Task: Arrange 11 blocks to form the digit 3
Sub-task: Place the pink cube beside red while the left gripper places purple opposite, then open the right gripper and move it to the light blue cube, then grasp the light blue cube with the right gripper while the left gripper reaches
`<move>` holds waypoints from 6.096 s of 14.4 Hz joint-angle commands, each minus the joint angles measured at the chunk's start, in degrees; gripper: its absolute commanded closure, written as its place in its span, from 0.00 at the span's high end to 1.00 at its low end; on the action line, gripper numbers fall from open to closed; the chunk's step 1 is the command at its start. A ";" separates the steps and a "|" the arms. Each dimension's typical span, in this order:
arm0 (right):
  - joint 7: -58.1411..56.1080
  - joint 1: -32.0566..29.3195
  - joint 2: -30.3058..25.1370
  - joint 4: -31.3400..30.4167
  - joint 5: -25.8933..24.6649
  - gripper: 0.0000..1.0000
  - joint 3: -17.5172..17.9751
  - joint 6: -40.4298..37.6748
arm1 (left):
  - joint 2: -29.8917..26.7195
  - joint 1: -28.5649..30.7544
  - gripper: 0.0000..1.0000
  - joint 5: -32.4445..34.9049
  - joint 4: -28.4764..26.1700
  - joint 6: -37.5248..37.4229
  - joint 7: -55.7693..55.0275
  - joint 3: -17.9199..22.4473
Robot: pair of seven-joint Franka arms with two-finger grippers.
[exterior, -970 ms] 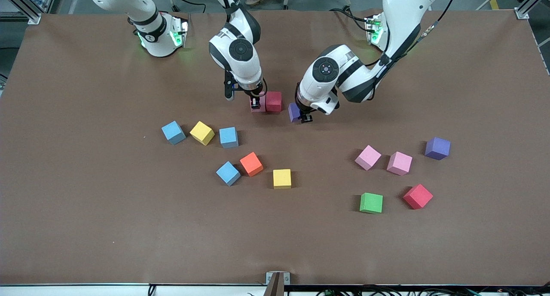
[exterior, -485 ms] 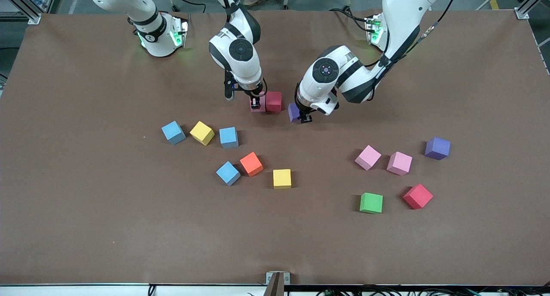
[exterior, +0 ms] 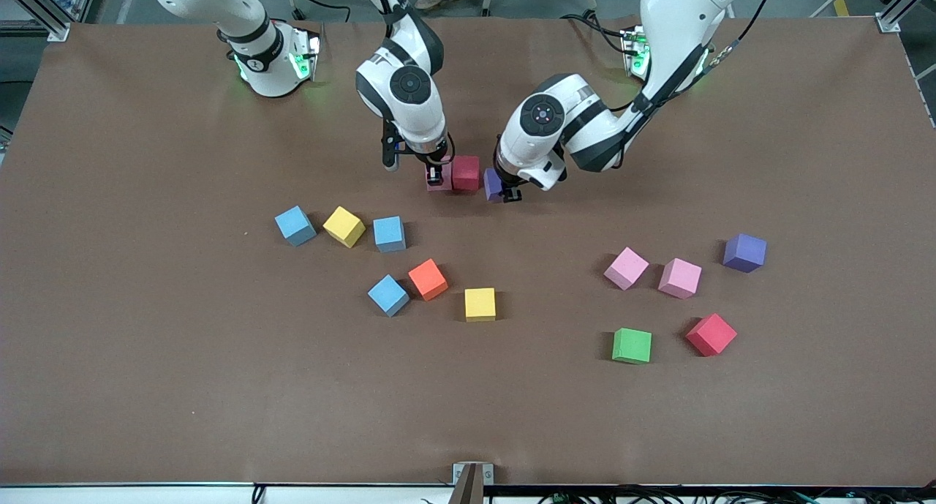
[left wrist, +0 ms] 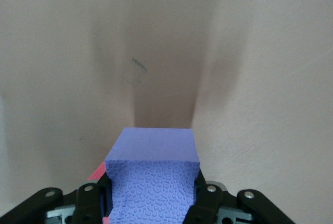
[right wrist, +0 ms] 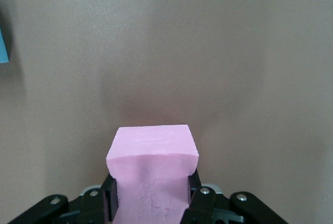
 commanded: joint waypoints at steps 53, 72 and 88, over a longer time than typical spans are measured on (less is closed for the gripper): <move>0.19 0.96 -1.60 1.35 1.05 1.00 -0.20 -5.05 | 3.85 -3.41 0.34 7.72 -0.55 2.16 -0.58 -0.02; -23.45 -20.49 -4.69 6.71 -3.96 1.00 -1.69 -12.71 | 4.91 -3.85 1.00 9.21 0.33 2.42 0.03 0.16; -19.76 -18.39 4.89 10.05 -3.35 1.00 -1.52 -6.29 | -1.77 -1.04 1.00 11.32 20.53 -20.24 15.11 -1.43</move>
